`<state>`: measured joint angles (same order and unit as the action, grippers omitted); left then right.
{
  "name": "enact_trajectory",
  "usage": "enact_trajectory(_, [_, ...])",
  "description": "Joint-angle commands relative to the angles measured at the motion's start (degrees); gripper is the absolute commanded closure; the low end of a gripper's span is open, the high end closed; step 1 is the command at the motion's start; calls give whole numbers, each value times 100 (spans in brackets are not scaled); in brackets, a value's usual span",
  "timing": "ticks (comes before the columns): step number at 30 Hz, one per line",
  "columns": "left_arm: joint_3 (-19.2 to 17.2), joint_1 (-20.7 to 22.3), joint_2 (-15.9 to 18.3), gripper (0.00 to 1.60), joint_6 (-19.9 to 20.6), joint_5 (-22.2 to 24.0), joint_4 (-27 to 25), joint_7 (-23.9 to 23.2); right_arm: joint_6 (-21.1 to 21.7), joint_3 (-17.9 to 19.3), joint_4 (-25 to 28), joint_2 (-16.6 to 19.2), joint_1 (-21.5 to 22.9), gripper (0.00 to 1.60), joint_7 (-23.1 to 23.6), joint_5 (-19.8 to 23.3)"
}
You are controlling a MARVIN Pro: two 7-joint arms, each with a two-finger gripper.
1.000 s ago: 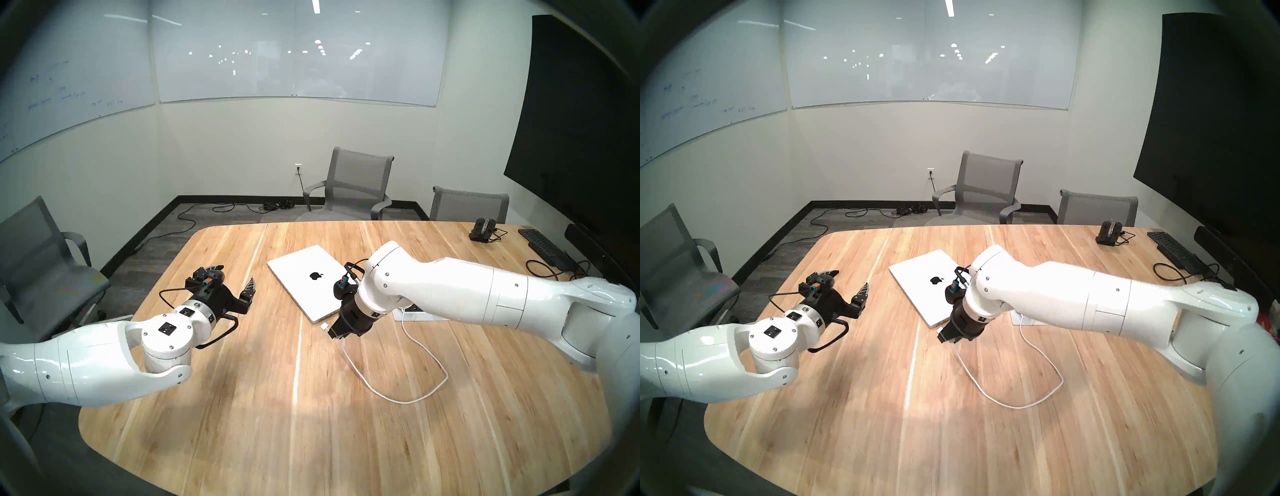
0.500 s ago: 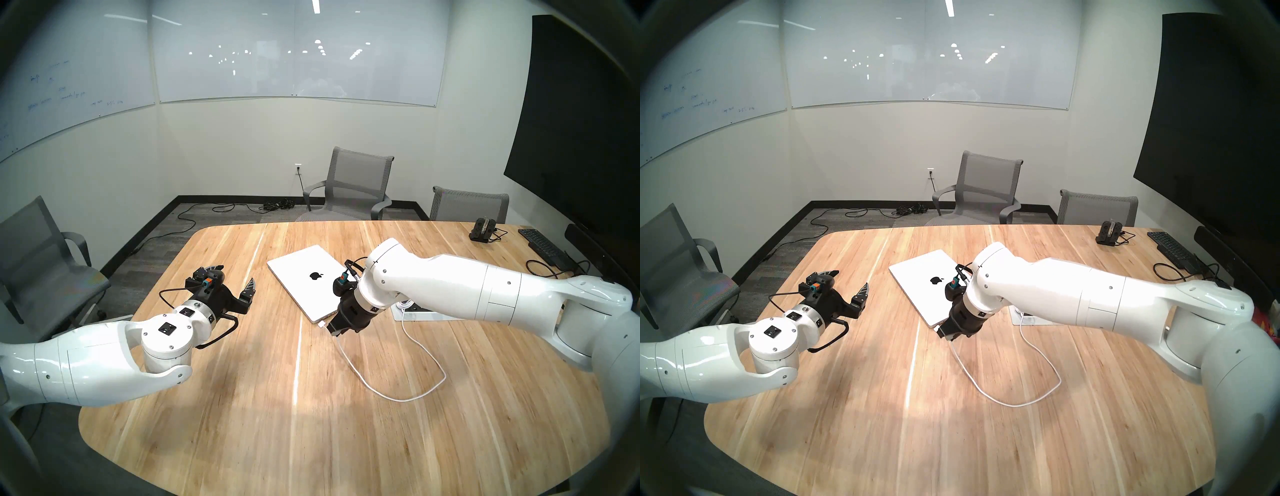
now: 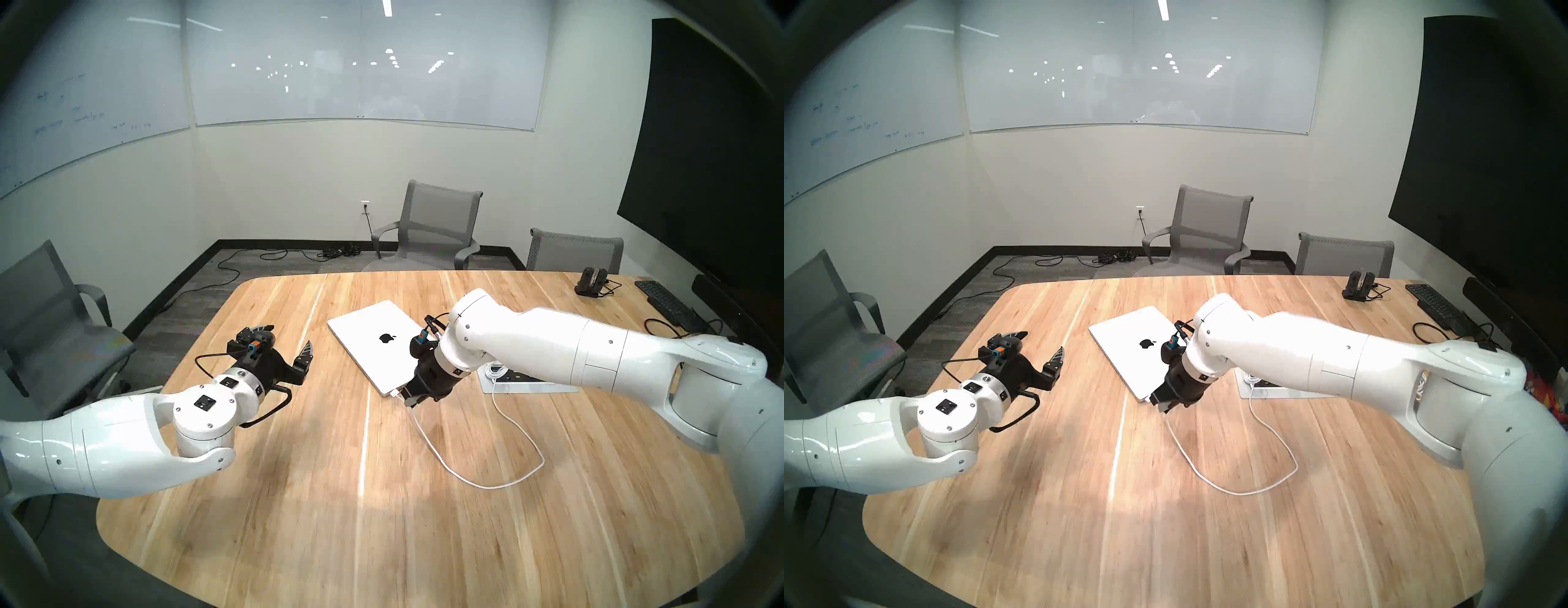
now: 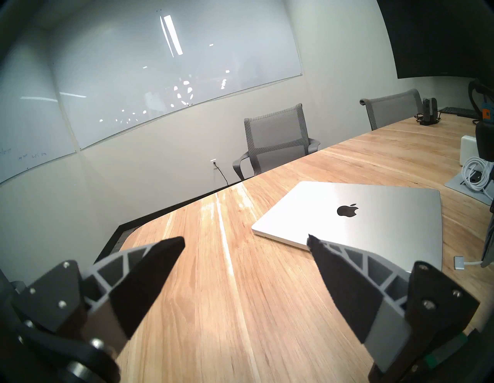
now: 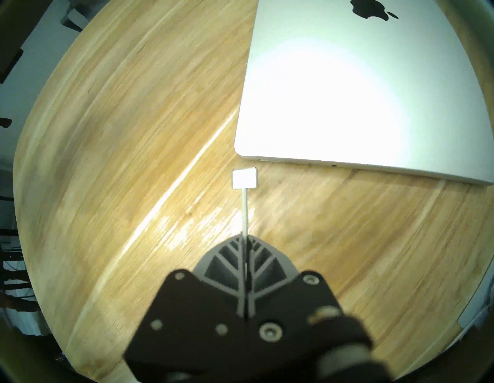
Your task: Plug the charging cable into the port of a MacBook
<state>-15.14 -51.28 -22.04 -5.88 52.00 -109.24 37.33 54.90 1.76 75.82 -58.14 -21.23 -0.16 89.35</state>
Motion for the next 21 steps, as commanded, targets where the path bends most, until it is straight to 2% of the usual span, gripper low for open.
enact_trajectory(1, [-77, 81, -9, 0, -22, 13, -12, -7, 10, -171, -176, -161, 258, 160, 187, 120])
enact_trajectory(3, [-77, 81, -9, 0, -22, 13, -12, -7, 10, -343, -201, -182, 362, 160, 180, 178])
enact_trajectory(8, [-77, 81, -9, 0, -22, 13, -12, -7, 10, -458, -231, -187, 405, 160, 224, 237])
enact_trajectory(21, [-77, 81, -9, 0, -22, 13, -12, -7, 10, -514, -199, -156, 438, 160, 266, 306])
